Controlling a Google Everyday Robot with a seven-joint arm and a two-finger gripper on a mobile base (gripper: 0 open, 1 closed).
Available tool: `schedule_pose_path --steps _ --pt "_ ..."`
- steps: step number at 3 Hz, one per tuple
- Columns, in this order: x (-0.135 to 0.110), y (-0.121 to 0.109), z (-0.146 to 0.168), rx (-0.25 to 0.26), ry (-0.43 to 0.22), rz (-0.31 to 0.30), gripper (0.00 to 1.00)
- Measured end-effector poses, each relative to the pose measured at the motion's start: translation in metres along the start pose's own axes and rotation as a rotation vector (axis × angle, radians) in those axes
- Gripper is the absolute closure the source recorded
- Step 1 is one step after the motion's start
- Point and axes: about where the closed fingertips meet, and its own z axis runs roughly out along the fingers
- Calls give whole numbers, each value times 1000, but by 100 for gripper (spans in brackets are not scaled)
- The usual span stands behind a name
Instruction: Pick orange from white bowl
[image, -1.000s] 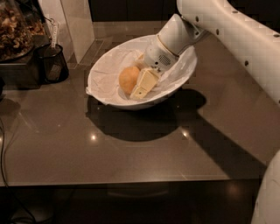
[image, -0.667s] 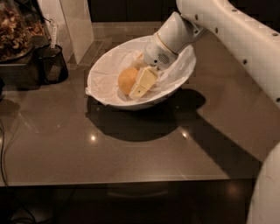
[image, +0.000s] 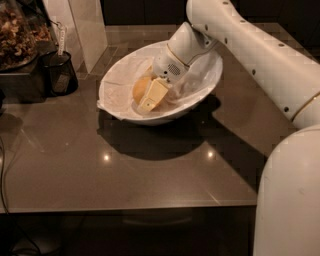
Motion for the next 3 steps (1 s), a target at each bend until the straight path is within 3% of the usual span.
schedule_pose_path --steps 3 --pt "-2 0 -4 5 -3 5 90"
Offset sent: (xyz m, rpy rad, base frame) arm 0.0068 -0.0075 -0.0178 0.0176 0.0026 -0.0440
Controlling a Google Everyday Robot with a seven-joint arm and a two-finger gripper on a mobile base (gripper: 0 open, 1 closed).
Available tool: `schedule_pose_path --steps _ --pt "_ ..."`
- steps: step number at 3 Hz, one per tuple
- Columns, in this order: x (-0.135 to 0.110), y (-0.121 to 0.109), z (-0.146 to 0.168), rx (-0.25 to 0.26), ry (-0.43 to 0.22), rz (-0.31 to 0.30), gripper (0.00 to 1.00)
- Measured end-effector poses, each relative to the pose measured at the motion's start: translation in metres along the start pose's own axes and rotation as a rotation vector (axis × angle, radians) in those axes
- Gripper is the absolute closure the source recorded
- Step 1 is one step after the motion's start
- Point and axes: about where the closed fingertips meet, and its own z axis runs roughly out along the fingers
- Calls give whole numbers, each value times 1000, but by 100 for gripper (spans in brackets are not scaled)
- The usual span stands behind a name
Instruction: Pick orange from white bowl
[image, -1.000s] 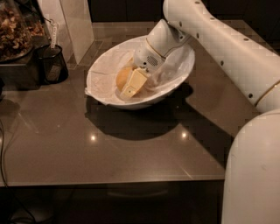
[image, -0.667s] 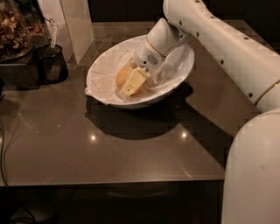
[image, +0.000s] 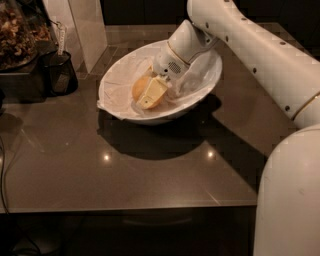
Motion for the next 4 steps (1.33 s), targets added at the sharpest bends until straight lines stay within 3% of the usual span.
schedule_pose_path --steps 1,2,3,4 --pt "3 14 -23 43 -40 -9 100" --pt "-5 46 -72 96 -103 -51 100" --pt "-7 85 -120 143 -167 -72 100" --pt "-6 128 -167 225 -203 -72 100"
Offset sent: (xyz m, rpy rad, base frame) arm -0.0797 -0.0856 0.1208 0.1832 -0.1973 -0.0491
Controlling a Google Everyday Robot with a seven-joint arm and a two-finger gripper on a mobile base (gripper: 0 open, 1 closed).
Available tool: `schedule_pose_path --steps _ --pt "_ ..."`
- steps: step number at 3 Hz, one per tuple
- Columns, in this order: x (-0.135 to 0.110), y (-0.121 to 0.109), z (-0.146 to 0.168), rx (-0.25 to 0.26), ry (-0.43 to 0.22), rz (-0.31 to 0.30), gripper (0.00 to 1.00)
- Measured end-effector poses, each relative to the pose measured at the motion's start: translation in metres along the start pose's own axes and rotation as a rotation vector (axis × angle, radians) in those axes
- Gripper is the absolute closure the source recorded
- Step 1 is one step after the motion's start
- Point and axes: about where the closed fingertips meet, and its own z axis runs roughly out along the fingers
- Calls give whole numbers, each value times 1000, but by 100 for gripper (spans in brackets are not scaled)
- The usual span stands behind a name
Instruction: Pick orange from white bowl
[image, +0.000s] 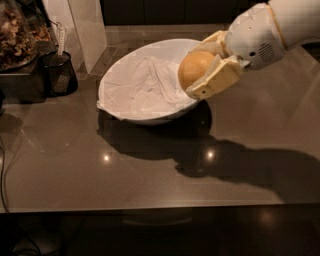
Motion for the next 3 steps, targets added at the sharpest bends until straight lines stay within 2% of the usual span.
schedule_pose_path --steps 1,2,3 --pt "-14 28 -46 98 9 -17 100" --pt "-8 47 -72 144 -2 15 100" --pt "-8 48 -74 149 -2 19 100"
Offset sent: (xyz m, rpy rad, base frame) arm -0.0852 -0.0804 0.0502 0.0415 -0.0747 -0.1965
